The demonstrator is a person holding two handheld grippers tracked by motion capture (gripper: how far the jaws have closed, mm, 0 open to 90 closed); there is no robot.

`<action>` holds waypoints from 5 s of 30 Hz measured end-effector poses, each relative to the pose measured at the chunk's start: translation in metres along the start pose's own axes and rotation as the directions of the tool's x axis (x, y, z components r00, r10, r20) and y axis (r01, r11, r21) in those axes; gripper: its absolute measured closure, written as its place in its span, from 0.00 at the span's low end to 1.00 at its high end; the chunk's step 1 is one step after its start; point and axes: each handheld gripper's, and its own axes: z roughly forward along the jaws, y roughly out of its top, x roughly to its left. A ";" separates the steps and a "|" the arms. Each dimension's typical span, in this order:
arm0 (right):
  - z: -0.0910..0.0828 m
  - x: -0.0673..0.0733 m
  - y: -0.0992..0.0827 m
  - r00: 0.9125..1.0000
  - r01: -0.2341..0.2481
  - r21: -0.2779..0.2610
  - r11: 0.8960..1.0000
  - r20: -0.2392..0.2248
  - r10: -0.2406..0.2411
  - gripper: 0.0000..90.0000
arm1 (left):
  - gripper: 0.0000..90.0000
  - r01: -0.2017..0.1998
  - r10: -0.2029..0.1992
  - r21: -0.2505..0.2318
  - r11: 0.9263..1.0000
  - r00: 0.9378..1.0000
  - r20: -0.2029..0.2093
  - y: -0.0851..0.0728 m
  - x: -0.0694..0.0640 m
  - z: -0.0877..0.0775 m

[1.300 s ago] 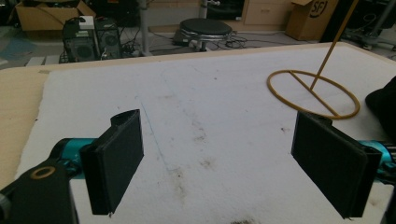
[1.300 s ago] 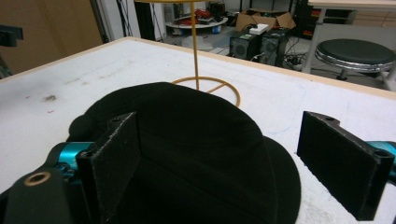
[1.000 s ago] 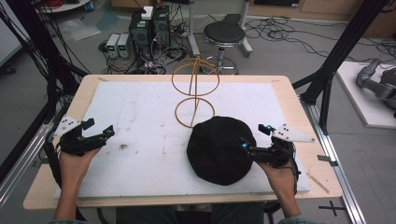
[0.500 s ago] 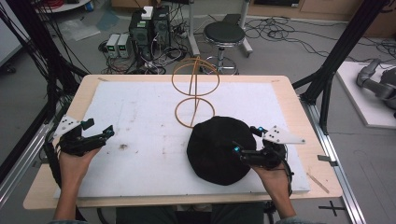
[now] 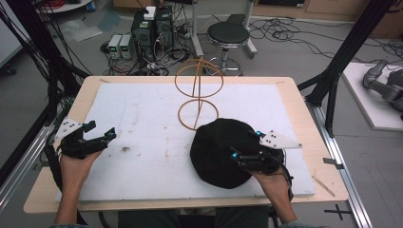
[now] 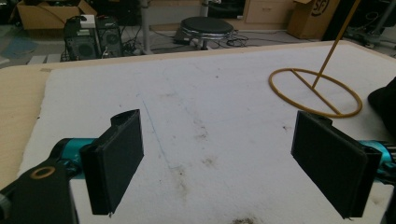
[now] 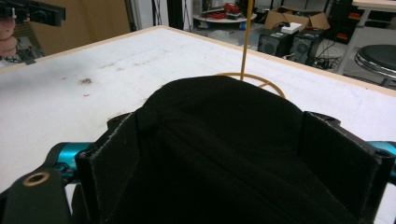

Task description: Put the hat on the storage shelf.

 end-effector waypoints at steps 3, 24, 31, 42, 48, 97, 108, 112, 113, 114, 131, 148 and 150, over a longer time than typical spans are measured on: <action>0.001 0.002 -0.001 1.000 0.001 0.005 1.000 -0.004 0.000 0.15 | 0.19 0.000 0.000 -0.001 1.000 1.000 -0.002 0.000 0.000 0.000; 0.023 0.022 -0.006 0.997 0.056 0.017 0.998 -0.048 -0.055 0.15 | 0.19 -0.001 0.001 0.006 1.000 1.000 -0.007 -0.002 0.000 0.001; 0.031 0.027 -0.006 0.996 0.063 0.028 0.998 -0.064 -0.061 0.15 | 0.19 -0.002 0.002 0.008 1.000 1.000 -0.013 -0.003 0.002 -0.003; 0.039 0.027 -0.009 0.997 0.059 0.052 0.997 -0.045 -0.057 0.19 | 0.19 0.004 -0.004 0.003 1.000 1.000 -0.022 -0.003 0.003 -0.006; 0.039 0.027 -0.011 0.998 0.059 0.062 0.996 -0.031 -0.058 0.27 | 0.19 0.002 -0.002 0.003 1.000 1.000 -0.022 -0.003 0.004 -0.006; 0.023 0.019 -0.003 0.997 0.073 0.035 0.997 0.013 -0.074 0.80 | 0.19 0.010 -0.010 0.004 1.000 1.000 -0.030 -0.005 0.006 -0.006; 0.010 0.005 0.008 0.999 0.006 -0.031 1.000 0.037 -0.004 0.80 | 0.19 0.016 -0.016 0.002 1.000 0.999 -0.036 -0.005 0.009 -0.007; 0.006 0.000 0.011 0.999 -0.022 -0.053 0.998 0.040 0.024 0.80 | 0.19 0.017 -0.017 0.003 1.000 0.999 -0.036 -0.005 0.009 -0.007; 0.003 -0.003 0.013 0.998 -0.030 -0.067 0.997 0.047 0.033 0.80 | 0.19 0.016 -0.016 0.004 1.000 0.999 -0.036 -0.005 0.009 -0.007; 0.001 -0.004 0.014 0.998 -0.031 -0.071 0.997 0.052 0.035 0.80 | 0.19 0.017 -0.017 0.004 1.000 0.999 -0.036 -0.005 0.010 -0.007; -0.021 -0.026 0.033 0.989 -0.083 -0.147 0.986 0.106 0.099 0.80 | 0.19 0.018 -0.017 0.008 1.000 0.999 -0.037 -0.005 0.010 -0.006; -0.044 -0.044 0.064 0.981 -0.062 -0.240 0.969 0.167 0.104 0.80 | 0.19 0.019 -0.019 0.007 1.000 0.999 -0.039 -0.006 0.011 -0.007; -0.045 -0.045 0.066 0.980 -0.062 -0.244 0.968 0.170 0.105 0.80 | 0.19 0.018 -0.018 0.008 1.000 0.999 -0.039 -0.005 0.010 -0.006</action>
